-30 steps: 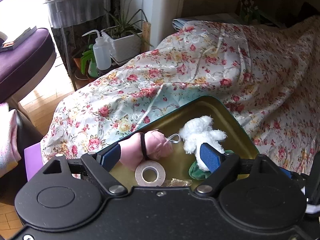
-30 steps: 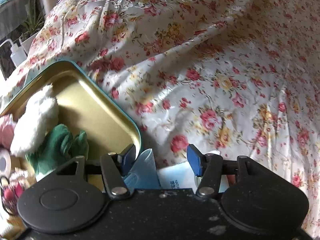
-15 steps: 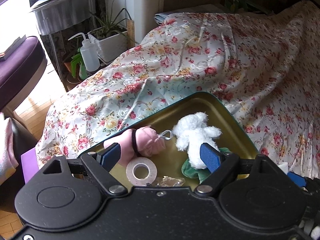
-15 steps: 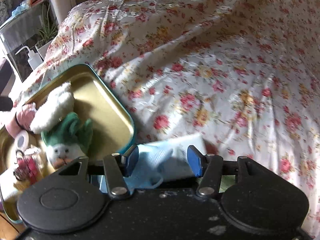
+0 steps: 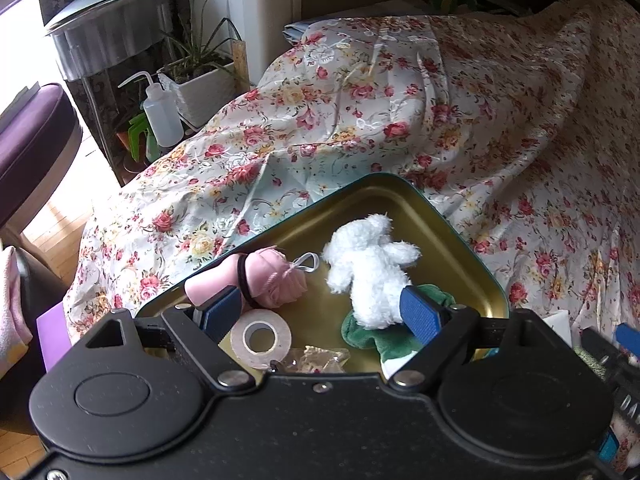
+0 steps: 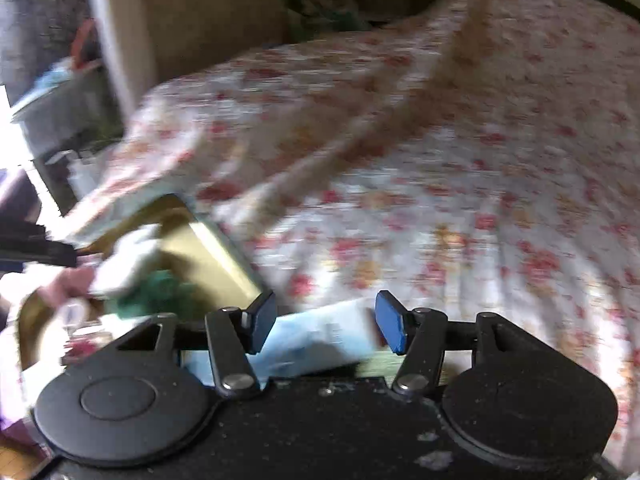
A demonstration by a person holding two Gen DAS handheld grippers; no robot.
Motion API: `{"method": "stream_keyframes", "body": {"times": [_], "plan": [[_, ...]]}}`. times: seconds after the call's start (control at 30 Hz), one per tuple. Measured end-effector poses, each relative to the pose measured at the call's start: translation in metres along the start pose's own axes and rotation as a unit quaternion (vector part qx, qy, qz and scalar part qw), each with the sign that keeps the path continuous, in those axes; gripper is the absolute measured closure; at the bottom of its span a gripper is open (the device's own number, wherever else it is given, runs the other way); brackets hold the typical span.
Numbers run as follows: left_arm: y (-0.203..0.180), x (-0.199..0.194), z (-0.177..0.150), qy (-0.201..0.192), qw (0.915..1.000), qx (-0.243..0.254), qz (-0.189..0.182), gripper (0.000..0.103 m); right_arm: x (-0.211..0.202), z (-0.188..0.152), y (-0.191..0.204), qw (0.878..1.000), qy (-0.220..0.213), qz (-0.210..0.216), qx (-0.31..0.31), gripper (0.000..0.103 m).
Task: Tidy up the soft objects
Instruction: 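Grasp the blue face mask with the right gripper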
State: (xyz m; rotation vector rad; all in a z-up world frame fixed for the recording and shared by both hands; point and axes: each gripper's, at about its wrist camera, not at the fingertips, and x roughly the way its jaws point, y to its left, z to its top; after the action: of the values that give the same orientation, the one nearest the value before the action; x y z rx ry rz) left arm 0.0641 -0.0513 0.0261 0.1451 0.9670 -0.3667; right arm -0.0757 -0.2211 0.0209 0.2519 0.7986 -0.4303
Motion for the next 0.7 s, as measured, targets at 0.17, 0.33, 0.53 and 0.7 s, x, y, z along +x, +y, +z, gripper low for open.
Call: {"method": "stream_keyframes", "body": {"times": [0.17,0.33,0.53,0.7], "plan": [[0.0,0.001,0.0,0.001,1.0,0.001,0.0,0.02,0.015,-0.009,0.035,0.997,0.038,0.044,-0.049,0.043],[0.002,0.002,-0.001,0.002,1.0,-0.002,0.002,0.02,0.028,-0.028,0.058,0.991,0.063,0.04,-0.111,0.042],[-0.003,0.003,-0.003,0.001,1.0,0.007,0.004,0.02,0.026,-0.03,0.046,0.992,0.064,0.038,-0.103,0.085],[-0.019,0.005,-0.007,-0.005,0.9993,0.036,0.005,0.02,0.004,-0.032,0.023,0.995,0.037,0.022,-0.087,0.088]]}}
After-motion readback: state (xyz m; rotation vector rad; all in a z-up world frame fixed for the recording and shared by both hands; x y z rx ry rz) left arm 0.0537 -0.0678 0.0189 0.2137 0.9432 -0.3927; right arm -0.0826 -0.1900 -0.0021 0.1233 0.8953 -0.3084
